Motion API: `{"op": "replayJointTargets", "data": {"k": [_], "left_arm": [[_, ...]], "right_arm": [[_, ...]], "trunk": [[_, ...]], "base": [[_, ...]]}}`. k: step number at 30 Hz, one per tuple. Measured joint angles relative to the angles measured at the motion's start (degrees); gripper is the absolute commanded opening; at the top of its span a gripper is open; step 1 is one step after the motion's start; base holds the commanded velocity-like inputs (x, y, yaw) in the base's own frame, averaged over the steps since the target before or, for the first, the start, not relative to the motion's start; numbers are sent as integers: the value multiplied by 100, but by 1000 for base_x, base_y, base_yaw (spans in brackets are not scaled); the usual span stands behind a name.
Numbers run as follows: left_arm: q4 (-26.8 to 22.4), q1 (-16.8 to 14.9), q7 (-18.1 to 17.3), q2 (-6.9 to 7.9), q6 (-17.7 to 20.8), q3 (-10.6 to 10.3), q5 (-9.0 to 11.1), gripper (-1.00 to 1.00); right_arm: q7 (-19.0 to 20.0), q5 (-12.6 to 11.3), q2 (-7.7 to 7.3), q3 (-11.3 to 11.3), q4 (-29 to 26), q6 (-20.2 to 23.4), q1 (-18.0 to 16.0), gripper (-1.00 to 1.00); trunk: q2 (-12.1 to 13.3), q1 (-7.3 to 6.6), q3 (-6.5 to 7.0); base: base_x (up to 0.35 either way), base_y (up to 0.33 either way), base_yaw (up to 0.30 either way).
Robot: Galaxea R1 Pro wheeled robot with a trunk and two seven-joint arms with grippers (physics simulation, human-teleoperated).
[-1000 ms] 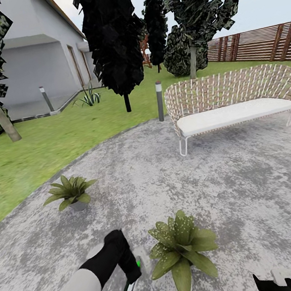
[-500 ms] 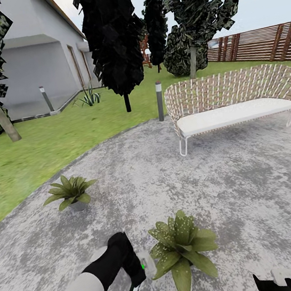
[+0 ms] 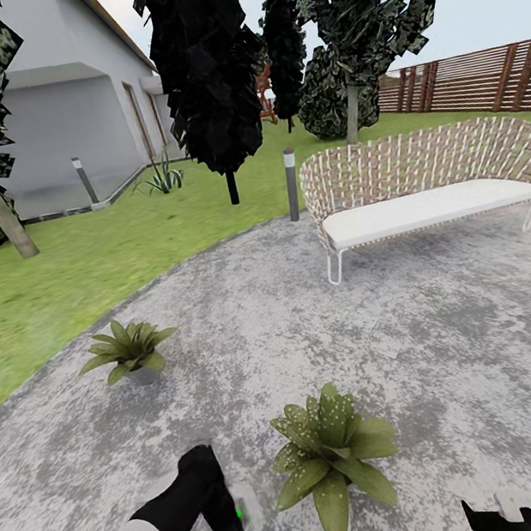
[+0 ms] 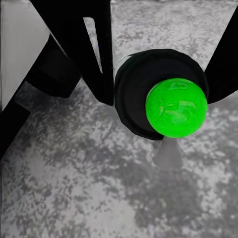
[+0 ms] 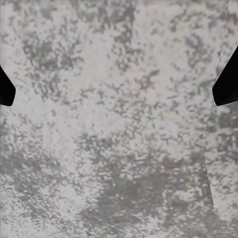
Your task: Pick up the pesticide atomizer in the garden and spray insectifuge to fully cover both potted plants in the garden.
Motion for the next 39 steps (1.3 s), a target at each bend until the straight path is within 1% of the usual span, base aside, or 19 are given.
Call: {"op": "replayJointTargets", "data": {"k": [2,5,17,22,23,24,25,26,27,28,31,39], "left_arm": [[2,81,7,32,-7,2,4,-100],[9,117,11,44,-9,-4,2,-100],[-102,97,34,-74,50,38,13,-100],[-106,61,45,-138,67,29,23,-100],[-111,42,48,-158,70,18,31,-100],[-114,21,46,-211,79,15,34,-100],[-117,-60,38,-381,103,14,55,-100],[-128,-199,28,-509,114,9,39,-100],[-143,-458,8,-604,331,6,36,-100],[-148,-588,3,-633,457,4,27,-100],[-150,-710,-1,-646,593,-13,30,-100],[-71,-615,4,-604,542,-28,23,-100]], "right_arm": [[0,0,-1,0,0,0,0,100],[0,0,0,0,0,0,0,100],[0,0,-1,0,0,0,0,100],[0,0,1,0,-2,0,0,100],[1,-1,1,0,-2,1,0,100],[1,-2,1,0,-2,1,0,100],[1,-2,-2,-1,-1,0,0,100],[1,-2,-1,0,-1,0,0,100],[4,-2,1,0,-1,0,0,100],[4,-2,-3,0,0,0,0,100],[3,-2,-2,0,0,0,0,100],[1,-2,0,0,0,0,0,100]], "trunk": [[0,0,1],[0,0,1],[0,0,1],[0,2,1],[0,2,1],[0,1,1],[0,0,1],[0,-1,2],[0,-1,1],[0,-1,1],[0,0,1],[0,0,1]], "base": [[0,0,0],[0,0,0],[-4,-3,0],[-214,-138,0],[-141,-148,0],[-32,-42,0],[-13,-17,0],[-3,-4,0],[-2,-2,0],[-1,-1,0],[0,0,0],[0,0,0]]}}
